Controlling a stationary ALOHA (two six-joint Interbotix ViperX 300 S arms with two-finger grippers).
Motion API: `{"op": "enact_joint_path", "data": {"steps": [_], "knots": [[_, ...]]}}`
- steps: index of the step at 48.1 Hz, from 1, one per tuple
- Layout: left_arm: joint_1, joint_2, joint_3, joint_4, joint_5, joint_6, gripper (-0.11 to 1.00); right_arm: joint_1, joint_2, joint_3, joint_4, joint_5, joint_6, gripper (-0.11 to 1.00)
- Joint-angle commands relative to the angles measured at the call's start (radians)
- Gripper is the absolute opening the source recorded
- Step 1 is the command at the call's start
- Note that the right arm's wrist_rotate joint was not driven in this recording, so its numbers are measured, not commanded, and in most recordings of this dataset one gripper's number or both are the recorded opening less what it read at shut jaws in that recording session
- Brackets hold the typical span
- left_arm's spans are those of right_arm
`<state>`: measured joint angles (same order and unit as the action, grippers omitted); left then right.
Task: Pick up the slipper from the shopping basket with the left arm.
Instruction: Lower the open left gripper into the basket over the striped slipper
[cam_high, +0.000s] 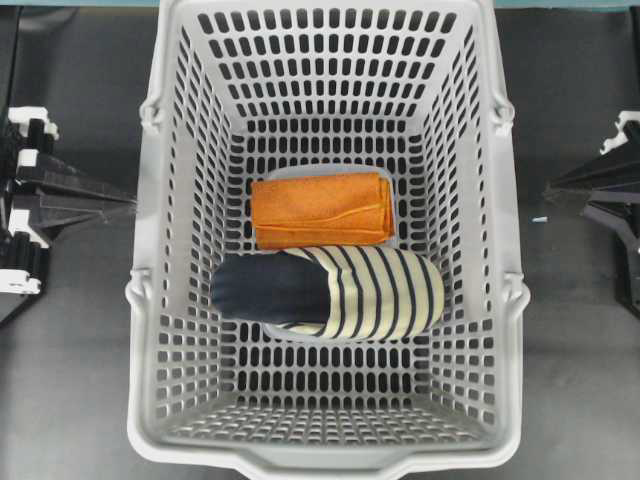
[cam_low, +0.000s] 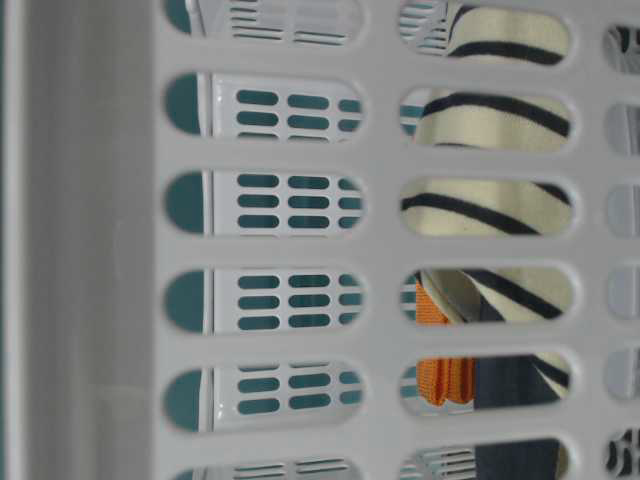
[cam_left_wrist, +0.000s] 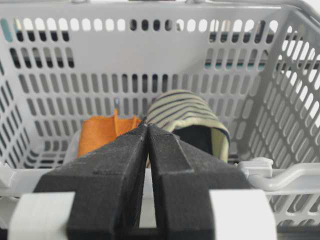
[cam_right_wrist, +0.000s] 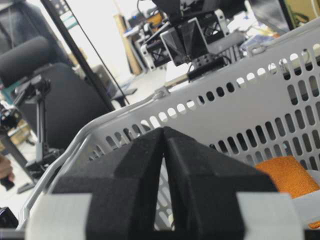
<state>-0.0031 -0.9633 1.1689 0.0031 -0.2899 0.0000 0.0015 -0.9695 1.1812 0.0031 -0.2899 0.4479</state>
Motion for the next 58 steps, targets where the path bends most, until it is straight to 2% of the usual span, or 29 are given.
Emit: {"op": "enact_joint_path", "data": {"steps": [1,5,13,19,33,46,54,58], "knots": [[-0.008,0.000,-0.080,0.041,0.052,-0.003,0.06,0.003,0.008,-0.017,0.002,-0.008,0.000,0.00],[-0.008,0.006,-0.153,0.043,0.147,-0.005,0.00,0.003,-0.002,-0.015,0.005,0.006,0.000,0.00],[-0.011,0.067,-0.330,0.041,0.390,-0.014,0.00,0.005,-0.029,-0.018,0.005,0.063,0.000,0.00],[-0.026,0.155,-0.453,0.041,0.522,-0.014,0.00,0.003,-0.057,-0.018,0.005,0.124,0.000,0.00],[-0.092,0.512,-0.755,0.041,0.773,-0.011,0.00,0.003,-0.107,-0.014,0.005,0.209,0.000,0.00],[-0.091,0.802,-1.051,0.043,1.046,-0.014,0.00,0.003,-0.115,-0.005,0.005,0.218,0.000,0.00],[-0.089,0.933,-1.180,0.041,1.213,-0.014,0.00,0.008,-0.115,-0.005,0.003,0.212,0.000,0.00],[-0.089,0.985,-1.227,0.043,1.261,-0.003,0.01,0.008,-0.117,-0.002,0.005,0.213,0.000,0.00]]}}
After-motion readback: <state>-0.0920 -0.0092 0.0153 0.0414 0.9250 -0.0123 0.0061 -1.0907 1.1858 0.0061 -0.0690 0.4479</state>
